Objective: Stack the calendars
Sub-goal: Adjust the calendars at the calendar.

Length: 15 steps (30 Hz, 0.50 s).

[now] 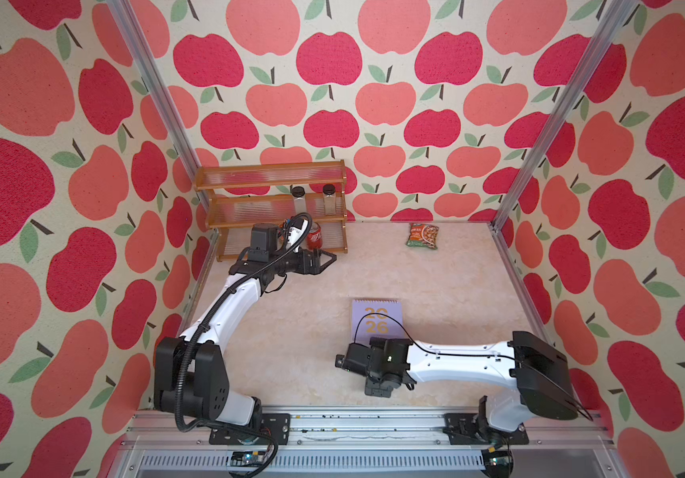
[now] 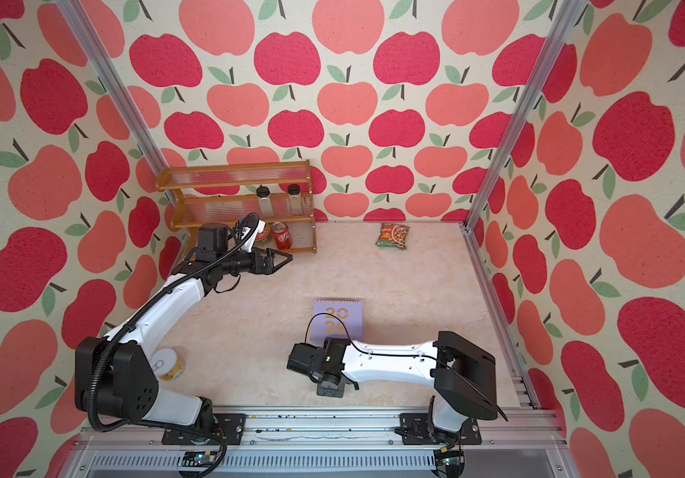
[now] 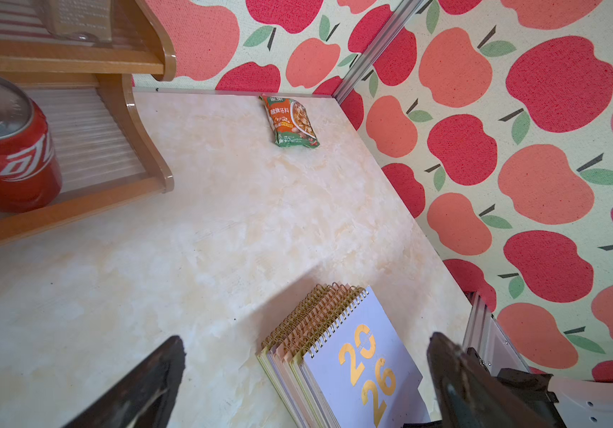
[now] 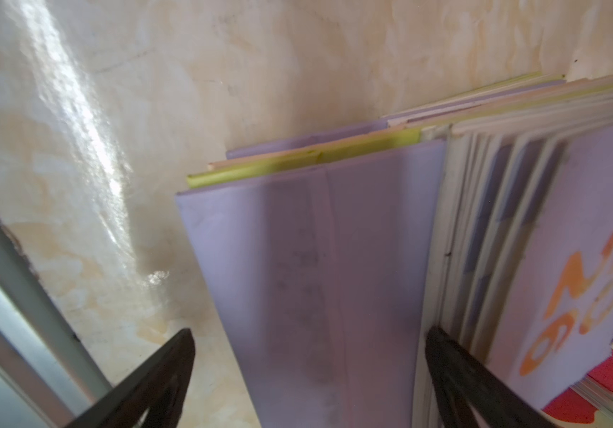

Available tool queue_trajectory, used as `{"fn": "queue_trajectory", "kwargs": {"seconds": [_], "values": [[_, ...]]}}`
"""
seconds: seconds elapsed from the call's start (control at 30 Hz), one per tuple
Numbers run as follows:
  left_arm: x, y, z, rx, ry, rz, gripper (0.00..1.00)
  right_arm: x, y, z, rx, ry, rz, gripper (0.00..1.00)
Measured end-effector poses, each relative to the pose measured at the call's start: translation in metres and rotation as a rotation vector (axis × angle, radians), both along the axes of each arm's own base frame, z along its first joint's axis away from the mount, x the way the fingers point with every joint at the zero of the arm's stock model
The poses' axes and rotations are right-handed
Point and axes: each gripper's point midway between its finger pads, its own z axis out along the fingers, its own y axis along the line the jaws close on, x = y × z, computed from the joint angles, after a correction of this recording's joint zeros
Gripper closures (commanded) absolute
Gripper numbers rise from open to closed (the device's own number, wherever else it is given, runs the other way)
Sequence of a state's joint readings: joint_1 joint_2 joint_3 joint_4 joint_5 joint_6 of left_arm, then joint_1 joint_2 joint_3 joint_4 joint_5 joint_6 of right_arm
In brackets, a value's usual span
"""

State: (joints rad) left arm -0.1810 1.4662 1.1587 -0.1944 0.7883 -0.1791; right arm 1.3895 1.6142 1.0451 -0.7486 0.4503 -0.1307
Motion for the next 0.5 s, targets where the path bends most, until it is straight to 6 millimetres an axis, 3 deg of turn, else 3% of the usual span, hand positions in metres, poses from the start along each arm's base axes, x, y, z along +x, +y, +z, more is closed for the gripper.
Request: {"fn": "queue_trajectory", "kwargs": {"seconds": [0.37,0.5], "values": [[0.000,0.000,0.000,0.007,-0.010,-0.005,0.01,0.002,0.000,0.001,0.000,-0.010,-0.001,0.01],[0.002,0.003,0.000,0.009,-0.012,0.004,0.00,-0.003,0.005,0.027,0.110,0.024,0.002,0.01]]}}
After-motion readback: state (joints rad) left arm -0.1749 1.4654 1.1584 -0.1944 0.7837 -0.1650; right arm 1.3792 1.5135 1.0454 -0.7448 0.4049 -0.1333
